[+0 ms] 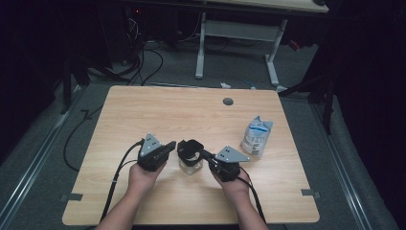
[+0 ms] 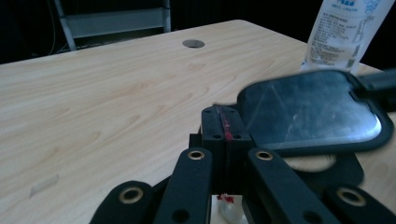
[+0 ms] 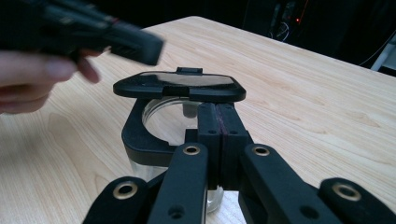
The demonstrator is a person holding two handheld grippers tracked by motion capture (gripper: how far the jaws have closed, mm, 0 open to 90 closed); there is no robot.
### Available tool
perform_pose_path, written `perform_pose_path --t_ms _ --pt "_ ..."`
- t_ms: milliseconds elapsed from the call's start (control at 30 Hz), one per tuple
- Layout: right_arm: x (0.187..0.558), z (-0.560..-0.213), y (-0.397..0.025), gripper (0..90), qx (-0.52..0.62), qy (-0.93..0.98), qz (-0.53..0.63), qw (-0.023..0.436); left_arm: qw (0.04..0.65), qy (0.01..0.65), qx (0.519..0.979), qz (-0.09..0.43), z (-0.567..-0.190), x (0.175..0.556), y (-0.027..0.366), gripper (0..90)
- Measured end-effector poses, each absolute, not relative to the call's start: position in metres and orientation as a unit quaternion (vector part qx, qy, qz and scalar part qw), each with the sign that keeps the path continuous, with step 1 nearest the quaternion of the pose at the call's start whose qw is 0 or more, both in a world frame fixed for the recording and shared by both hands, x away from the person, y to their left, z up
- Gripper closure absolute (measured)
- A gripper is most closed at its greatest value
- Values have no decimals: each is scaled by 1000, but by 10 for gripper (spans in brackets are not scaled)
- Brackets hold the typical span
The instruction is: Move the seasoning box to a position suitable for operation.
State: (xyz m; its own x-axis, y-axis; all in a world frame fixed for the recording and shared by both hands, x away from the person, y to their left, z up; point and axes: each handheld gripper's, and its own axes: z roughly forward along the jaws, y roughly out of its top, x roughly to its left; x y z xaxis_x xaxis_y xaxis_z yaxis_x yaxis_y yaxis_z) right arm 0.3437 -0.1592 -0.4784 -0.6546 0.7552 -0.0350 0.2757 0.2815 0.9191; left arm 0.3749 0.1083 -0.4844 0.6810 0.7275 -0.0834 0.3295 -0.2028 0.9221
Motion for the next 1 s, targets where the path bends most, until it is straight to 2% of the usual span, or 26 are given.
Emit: perform_pose_path --t_ms 233,500,1000 --pt "344 -477 -158 899 335 765 493 245 526 351 757 165 -495 353 107 900" --pt "345 -477 -158 898 335 764 495 243 543 344 753 144 -494 345 98 899" --pt "344 -477 -155 899 332 767 497 233 553 329 752 144 -488 343 82 899"
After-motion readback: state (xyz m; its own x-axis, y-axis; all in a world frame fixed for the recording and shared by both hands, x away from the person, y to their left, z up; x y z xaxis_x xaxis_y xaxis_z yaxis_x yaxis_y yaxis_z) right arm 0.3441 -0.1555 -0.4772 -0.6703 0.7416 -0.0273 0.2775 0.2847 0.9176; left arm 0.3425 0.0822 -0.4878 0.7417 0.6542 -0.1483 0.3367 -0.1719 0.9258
